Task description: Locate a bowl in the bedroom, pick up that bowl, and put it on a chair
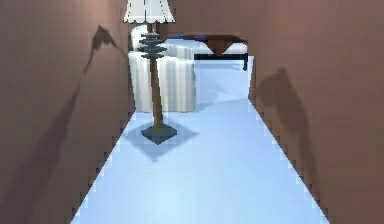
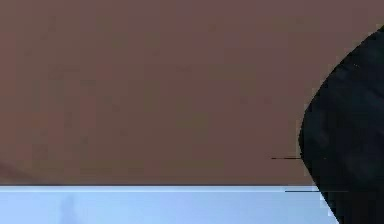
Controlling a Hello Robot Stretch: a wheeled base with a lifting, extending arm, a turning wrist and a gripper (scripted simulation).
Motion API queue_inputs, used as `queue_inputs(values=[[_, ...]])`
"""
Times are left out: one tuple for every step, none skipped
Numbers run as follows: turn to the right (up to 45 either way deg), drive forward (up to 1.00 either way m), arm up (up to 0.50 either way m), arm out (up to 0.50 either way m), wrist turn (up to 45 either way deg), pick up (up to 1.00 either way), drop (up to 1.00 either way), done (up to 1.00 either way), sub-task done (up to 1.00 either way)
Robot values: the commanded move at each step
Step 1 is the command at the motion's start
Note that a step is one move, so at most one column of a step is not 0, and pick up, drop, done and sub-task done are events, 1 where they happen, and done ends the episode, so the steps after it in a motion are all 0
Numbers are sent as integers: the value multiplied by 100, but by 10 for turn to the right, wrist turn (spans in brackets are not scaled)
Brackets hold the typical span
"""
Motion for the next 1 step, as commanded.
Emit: queue_inputs(values=[[120,0,0,0,0,0,0,0,0]])
